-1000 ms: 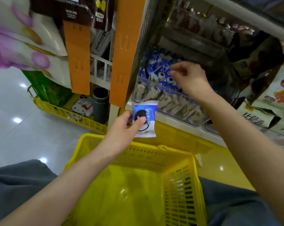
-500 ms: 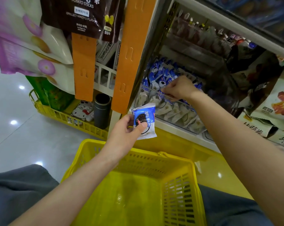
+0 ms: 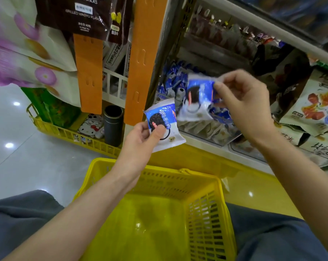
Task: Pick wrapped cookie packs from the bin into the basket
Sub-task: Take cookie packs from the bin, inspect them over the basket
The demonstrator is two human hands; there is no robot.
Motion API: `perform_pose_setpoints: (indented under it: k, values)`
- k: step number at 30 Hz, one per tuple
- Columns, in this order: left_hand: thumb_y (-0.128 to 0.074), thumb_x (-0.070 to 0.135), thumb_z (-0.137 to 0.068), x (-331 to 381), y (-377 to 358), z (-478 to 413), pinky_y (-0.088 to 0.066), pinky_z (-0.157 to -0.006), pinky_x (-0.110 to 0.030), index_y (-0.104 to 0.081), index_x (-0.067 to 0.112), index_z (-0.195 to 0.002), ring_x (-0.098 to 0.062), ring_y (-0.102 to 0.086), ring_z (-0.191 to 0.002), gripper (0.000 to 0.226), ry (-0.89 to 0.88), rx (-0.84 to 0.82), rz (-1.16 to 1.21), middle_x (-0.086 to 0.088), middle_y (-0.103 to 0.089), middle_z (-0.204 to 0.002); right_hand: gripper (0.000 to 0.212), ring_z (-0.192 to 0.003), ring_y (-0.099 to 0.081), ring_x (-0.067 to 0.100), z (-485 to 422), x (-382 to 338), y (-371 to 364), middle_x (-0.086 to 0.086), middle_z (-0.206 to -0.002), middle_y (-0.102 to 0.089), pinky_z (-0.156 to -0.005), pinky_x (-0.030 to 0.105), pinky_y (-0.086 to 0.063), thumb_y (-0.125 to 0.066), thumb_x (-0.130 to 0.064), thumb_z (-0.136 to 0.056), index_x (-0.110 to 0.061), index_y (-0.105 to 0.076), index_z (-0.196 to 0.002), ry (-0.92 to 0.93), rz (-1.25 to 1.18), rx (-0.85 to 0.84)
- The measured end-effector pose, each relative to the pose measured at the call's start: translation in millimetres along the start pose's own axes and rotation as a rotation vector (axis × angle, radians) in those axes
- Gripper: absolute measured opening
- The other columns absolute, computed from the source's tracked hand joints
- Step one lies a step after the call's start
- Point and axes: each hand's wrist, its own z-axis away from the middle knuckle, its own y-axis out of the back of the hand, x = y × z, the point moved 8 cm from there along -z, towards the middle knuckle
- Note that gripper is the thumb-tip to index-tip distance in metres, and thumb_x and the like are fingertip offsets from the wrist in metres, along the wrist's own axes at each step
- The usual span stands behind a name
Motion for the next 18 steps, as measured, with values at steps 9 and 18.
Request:
perform_pose_setpoints:
  k: [9, 18]
  values:
    - [-0.050, 0.034, -0.082, -20, -26, 15, -0.051, -0.092, -0.039, -0.049, 0.013, -0.121, -0.020, -0.062, -0.107, 0.044, 0.129, -0.185, 0.039, -0.006, -0.064, -0.118, 0.012, -0.070, -0.065, 0.005, 67, 51, -50, -0.005, -0.074, -0.066, -0.062, 0.021, -0.057, -0.055, -0.007, -0.089, -0.016, -0.058, -0.081, -0.412, -0.334, -0.259]
    - [-0.063, 0.040, -0.068, -34, -32, 23, -0.042, -0.102, -0.044, -0.054, 0.013, -0.118, -0.020, -0.061, -0.109, 0.058, 0.286, -0.323, -0.085, -0.007, -0.067, -0.114, 0.015, -0.074, -0.065, 0.001, 80, 46, -61, -0.002, -0.083, -0.067, -0.060, 0.016, -0.052, -0.052, -0.021, -0.090, -0.012, -0.065, -0.089, -0.475, -0.348, -0.467]
